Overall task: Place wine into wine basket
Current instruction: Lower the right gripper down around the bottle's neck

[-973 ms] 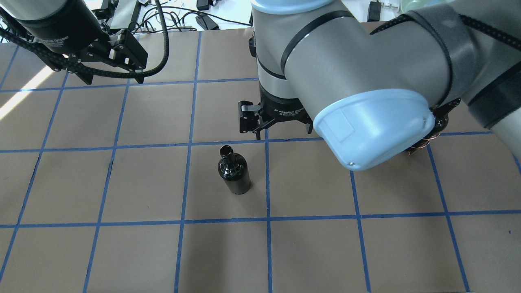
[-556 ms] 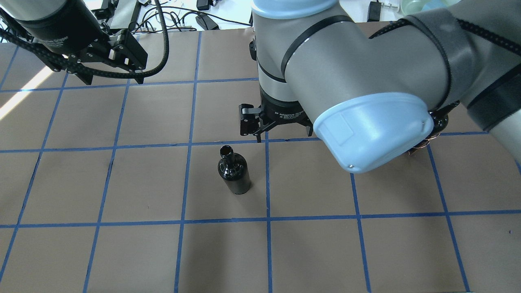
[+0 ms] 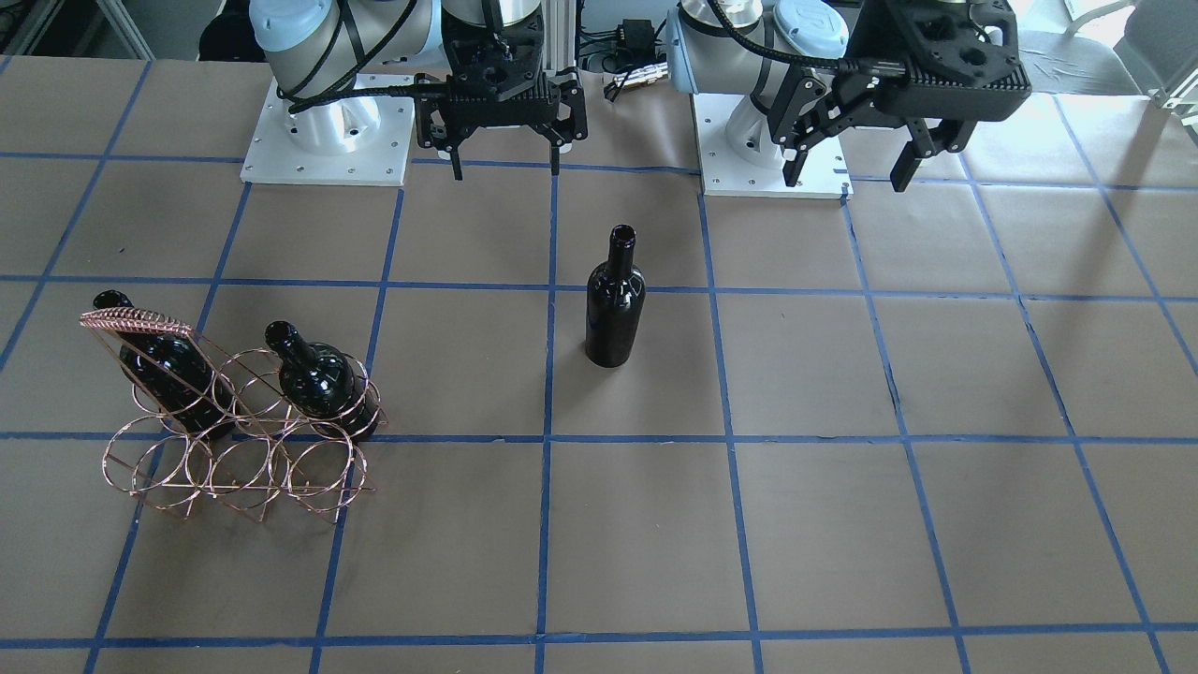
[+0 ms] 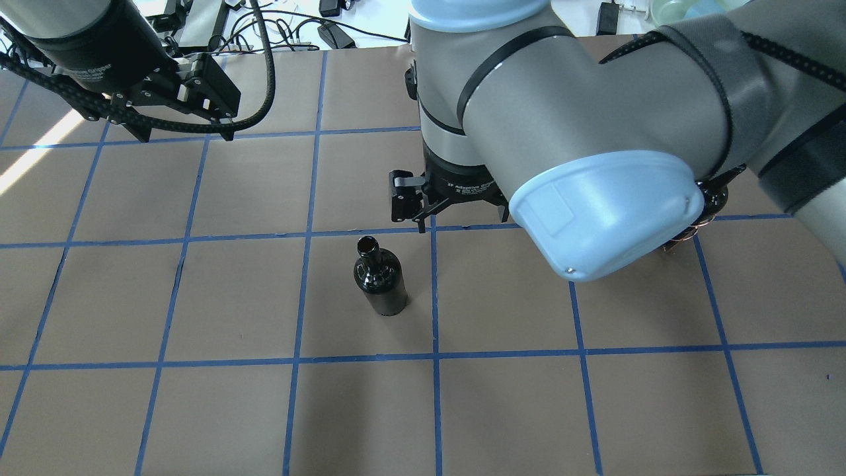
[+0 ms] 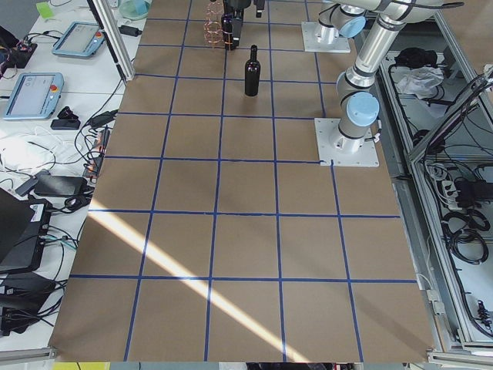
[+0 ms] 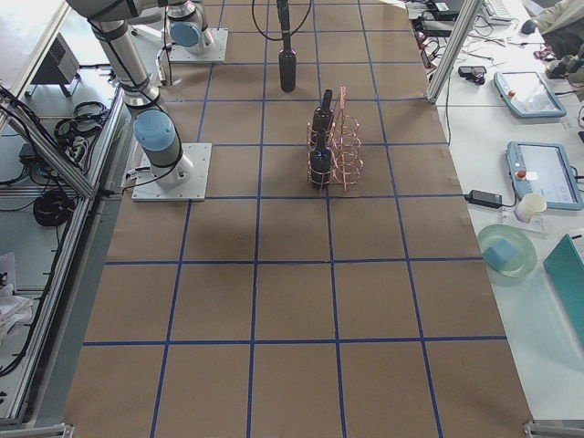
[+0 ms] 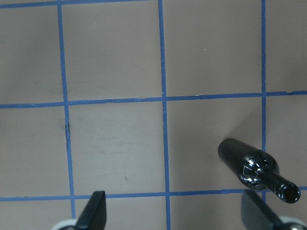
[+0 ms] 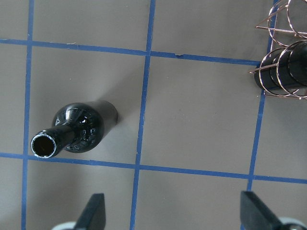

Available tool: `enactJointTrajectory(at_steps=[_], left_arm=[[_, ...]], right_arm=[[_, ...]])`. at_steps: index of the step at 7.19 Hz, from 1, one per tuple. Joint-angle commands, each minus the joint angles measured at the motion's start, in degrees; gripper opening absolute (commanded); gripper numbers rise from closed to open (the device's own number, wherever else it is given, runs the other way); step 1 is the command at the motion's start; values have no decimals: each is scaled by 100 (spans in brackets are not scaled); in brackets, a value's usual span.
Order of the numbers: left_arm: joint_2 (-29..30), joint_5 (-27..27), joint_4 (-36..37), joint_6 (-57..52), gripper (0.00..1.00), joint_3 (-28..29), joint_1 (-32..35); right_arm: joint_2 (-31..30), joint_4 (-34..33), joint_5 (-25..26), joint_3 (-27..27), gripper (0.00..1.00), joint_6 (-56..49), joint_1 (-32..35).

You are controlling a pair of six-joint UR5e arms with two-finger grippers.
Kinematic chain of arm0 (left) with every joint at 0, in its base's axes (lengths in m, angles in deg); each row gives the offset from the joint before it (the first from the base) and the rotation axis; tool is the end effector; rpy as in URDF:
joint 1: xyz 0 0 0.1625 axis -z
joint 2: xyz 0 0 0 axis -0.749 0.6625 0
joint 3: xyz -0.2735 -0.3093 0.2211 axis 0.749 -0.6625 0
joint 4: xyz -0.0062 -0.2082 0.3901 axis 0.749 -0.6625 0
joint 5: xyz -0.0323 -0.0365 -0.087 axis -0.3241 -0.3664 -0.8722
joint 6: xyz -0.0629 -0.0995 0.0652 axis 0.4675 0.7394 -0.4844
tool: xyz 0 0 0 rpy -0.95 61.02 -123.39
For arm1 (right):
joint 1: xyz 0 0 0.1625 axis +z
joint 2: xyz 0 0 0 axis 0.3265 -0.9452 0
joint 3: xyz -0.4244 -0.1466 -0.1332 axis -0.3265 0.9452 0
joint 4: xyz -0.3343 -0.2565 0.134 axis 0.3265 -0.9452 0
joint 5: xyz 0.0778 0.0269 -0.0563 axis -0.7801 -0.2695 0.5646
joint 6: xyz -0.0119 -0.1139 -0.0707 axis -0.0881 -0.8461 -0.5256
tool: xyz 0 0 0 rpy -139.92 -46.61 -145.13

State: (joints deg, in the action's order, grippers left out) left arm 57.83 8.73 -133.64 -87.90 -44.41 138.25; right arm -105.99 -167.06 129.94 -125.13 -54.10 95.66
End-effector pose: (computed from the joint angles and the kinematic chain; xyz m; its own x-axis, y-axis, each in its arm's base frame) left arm -0.1295 -0.4938 0.5778 -0.9995 0.0267 -0.0149 0.0279 0.9961 -0.0838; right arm 0.3422 -0.4269 0.4959 -0.9947 -0.1029 -0.0066 -0.1026 0.9939 -0.0401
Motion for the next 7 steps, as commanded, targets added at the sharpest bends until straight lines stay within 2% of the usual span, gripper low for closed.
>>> enactJointTrajectory(at_steps=[1, 7], left_arm=[[-22, 9, -4, 1, 100, -26, -1], [-57, 9, -13, 1, 100, -53, -9]], right_arm=[[0, 1, 22, -1, 100, 1, -2], [-26, 10, 181, -203, 100, 27, -2]])
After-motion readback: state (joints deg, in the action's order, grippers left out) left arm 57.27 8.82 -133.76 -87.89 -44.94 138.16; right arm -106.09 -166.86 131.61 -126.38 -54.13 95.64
